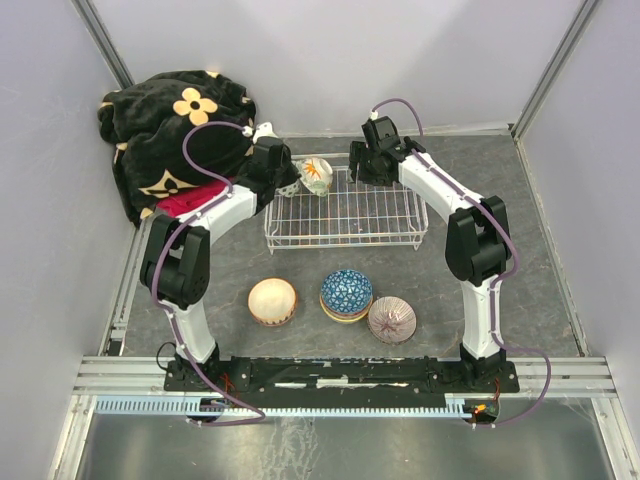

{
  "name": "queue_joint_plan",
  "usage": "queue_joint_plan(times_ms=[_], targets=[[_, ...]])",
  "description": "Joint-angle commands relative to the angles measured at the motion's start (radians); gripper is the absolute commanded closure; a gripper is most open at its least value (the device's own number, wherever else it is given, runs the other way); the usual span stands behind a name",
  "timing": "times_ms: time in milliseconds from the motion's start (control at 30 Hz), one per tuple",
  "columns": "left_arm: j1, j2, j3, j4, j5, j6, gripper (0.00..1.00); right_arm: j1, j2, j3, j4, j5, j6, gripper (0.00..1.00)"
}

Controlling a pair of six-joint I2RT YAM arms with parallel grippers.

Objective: Load the bowls into the dish rack
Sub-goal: Turn the bowl upside down on the dish rack.

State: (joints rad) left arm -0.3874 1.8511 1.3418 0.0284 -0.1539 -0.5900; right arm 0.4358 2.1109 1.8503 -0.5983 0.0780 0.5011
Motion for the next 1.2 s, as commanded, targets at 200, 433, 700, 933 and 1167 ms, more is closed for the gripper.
queue_joint_plan(times_ms=[200,433,700,933,1167], targets=[[0.014,0.003,0.003,-0.141,-0.066,0.047,0.94,0.006,-0.019,0.008,0.032,-0.019,0.011,0.23],[0.014,-0.034,0.026,-0.136,-0.026,0.036,0.87,0.005,-0.027,-0.013,0.043,-0.023,0.014,0.23],[0.014,-0.061,0.053,-0.142,-0.017,0.023,0.68,0.006,-0.026,-0.016,0.041,-0.031,0.014,0.21],[0.013,-0.102,0.066,-0.149,-0.017,0.019,0.56,0.006,-0.026,-0.016,0.041,-0.043,0.014,0.21],[0.013,-0.16,0.075,-0.197,-0.029,0.003,0.52,0.007,-0.027,-0.012,0.042,-0.06,0.014,0.21]])
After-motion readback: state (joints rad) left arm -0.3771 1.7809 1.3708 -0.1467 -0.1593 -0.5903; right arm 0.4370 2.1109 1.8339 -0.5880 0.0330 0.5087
